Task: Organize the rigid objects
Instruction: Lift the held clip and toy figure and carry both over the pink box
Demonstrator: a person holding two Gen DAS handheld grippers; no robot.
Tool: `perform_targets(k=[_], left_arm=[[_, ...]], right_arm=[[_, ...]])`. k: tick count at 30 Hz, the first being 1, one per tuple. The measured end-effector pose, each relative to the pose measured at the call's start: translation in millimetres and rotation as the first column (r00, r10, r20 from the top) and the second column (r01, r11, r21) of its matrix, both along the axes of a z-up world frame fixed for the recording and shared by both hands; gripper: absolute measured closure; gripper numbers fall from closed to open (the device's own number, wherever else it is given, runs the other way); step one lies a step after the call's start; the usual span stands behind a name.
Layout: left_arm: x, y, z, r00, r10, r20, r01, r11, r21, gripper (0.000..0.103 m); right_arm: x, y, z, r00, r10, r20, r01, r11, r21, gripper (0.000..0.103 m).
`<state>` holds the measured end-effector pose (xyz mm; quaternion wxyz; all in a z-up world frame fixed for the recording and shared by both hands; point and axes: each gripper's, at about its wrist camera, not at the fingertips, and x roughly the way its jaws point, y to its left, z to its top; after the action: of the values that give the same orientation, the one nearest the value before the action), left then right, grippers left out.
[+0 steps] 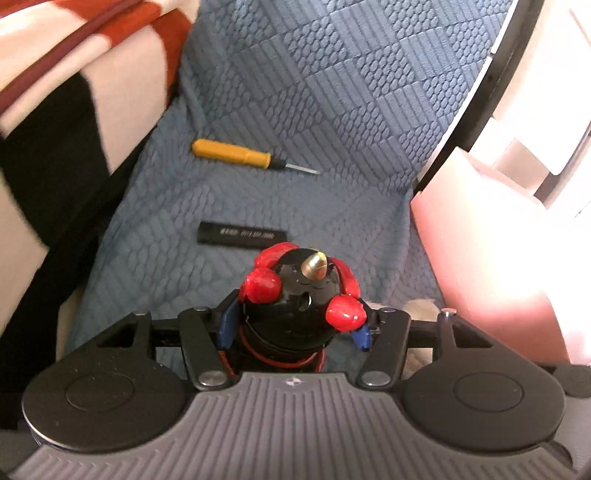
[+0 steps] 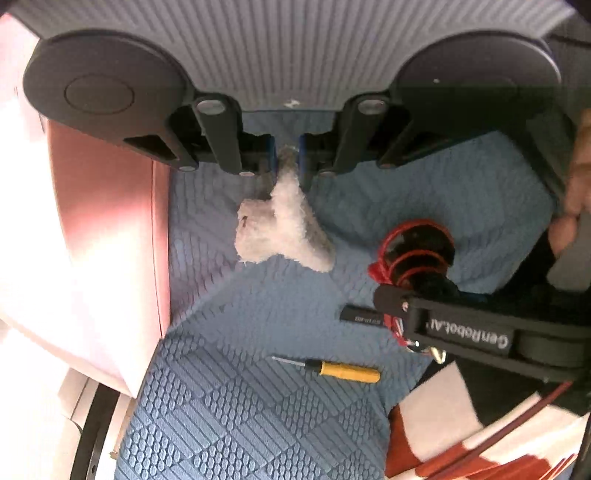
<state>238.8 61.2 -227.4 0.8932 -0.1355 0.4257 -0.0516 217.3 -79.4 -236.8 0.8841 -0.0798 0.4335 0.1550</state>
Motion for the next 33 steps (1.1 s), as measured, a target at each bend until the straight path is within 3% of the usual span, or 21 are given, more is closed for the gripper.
perform_targets(k=[12,14,16,18,21,23,27,33], left_arm=[[-32,-2,-3,0.998,0.051,-0.037,-0.051,0.999,-0.014,0.039],[-32,-2,-4,0.998,0.05,-0.042,-0.051,0.999,-0.014,0.039],[-31,-2,-4,0.998,0.054,-0.041,-0.055,0.998,-0.016,0.039],[-30,-2,-5,0.997,0.06,-0.041,-0.061,0.998,-0.019,0.039],[-28,0,-5,0.997,0.07,-0.043,-0.071,0.997,-0.029,0.039],[-27,0,-7,0.996,0.07,-0.045,-0.072,0.997,-0.028,0.039],[-25,-2,-10,0.996,0.074,-0.048,-0.075,0.997,-0.018,0.039],[-23,1,-12,0.995,0.082,-0.051,-0.084,0.996,-0.034,0.039]], right_arm=[[-20,-7,1,1.0,0.003,-0.031,-0.002,0.999,0.044,0.083],[-20,-7,2,1.0,0.016,-0.02,-0.015,0.998,0.057,0.074],[-18,-7,4,1.0,0.002,0.002,-0.002,0.999,0.048,0.052],[-15,-6,4,1.0,-0.014,0.018,0.014,0.999,0.036,0.046],[-10,-3,3,0.999,-0.004,0.032,0.003,1.0,0.017,0.045],[-5,-2,0,0.999,-0.012,0.036,0.012,1.0,0.005,0.037],[12,0,-13,1.0,-0.018,-0.02,0.018,0.999,0.028,0.037],[22,9,-23,1.0,-0.011,-0.01,0.011,1.0,0.014,0.039]])
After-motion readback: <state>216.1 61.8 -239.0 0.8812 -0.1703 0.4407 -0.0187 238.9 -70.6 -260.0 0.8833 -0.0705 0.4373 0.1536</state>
